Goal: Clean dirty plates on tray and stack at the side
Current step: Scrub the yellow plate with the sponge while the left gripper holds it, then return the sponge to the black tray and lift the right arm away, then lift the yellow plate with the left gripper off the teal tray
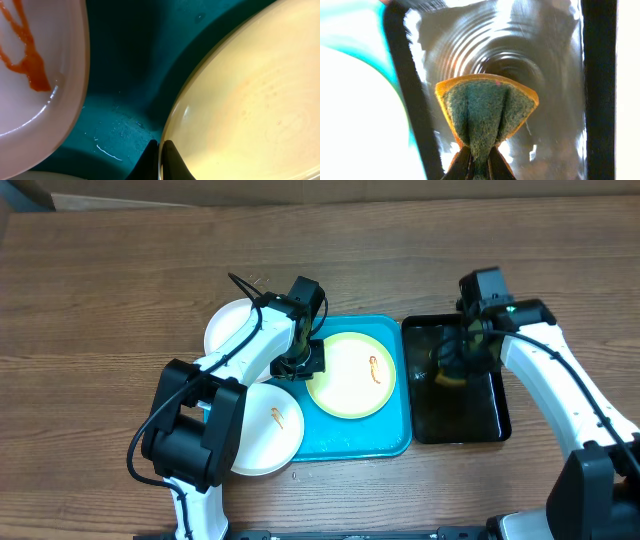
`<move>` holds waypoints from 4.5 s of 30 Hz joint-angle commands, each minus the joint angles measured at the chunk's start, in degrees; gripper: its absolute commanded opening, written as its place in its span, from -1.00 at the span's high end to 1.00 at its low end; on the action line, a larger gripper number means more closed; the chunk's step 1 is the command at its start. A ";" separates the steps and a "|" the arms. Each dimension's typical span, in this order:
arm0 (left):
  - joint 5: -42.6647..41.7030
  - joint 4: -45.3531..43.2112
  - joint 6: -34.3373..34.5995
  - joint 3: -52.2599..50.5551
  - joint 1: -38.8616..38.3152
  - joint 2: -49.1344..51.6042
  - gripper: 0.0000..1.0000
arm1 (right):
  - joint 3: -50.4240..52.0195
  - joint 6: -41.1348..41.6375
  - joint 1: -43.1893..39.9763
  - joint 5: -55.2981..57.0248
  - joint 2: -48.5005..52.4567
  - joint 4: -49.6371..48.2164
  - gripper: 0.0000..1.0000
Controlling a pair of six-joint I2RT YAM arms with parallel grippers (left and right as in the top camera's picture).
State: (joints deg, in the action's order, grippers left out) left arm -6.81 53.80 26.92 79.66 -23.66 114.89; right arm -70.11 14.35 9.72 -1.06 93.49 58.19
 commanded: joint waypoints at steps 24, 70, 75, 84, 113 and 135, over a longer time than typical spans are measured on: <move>0.83 0.13 0.98 1.14 -0.37 0.94 0.92 | -6.78 0.39 24.20 13.90 14.05 -10.16 0.92; 0.83 0.31 0.94 1.14 -0.37 0.94 0.91 | -15.65 -2.47 6.60 -20.63 7.87 0.24 0.92; 0.83 0.09 0.94 1.14 -0.37 0.94 0.92 | -15.56 -2.43 -0.74 -11.63 6.23 7.19 0.92; 0.83 -0.28 0.96 1.14 -0.37 0.94 0.91 | -4.76 -0.44 -5.07 2.56 6.40 1.22 0.92; 1.07 -0.33 0.74 1.05 -0.39 1.07 0.45 | -8.48 -0.63 -8.57 1.42 6.36 -1.44 -0.17; 2.56 -3.30 -0.59 -1.92 -1.97 1.18 0.92 | -9.35 0.85 -24.30 -0.31 6.43 -2.12 -1.00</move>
State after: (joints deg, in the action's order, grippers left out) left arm -5.69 50.39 27.14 78.06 -25.17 114.93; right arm -78.74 15.00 -14.26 -1.10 99.94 56.42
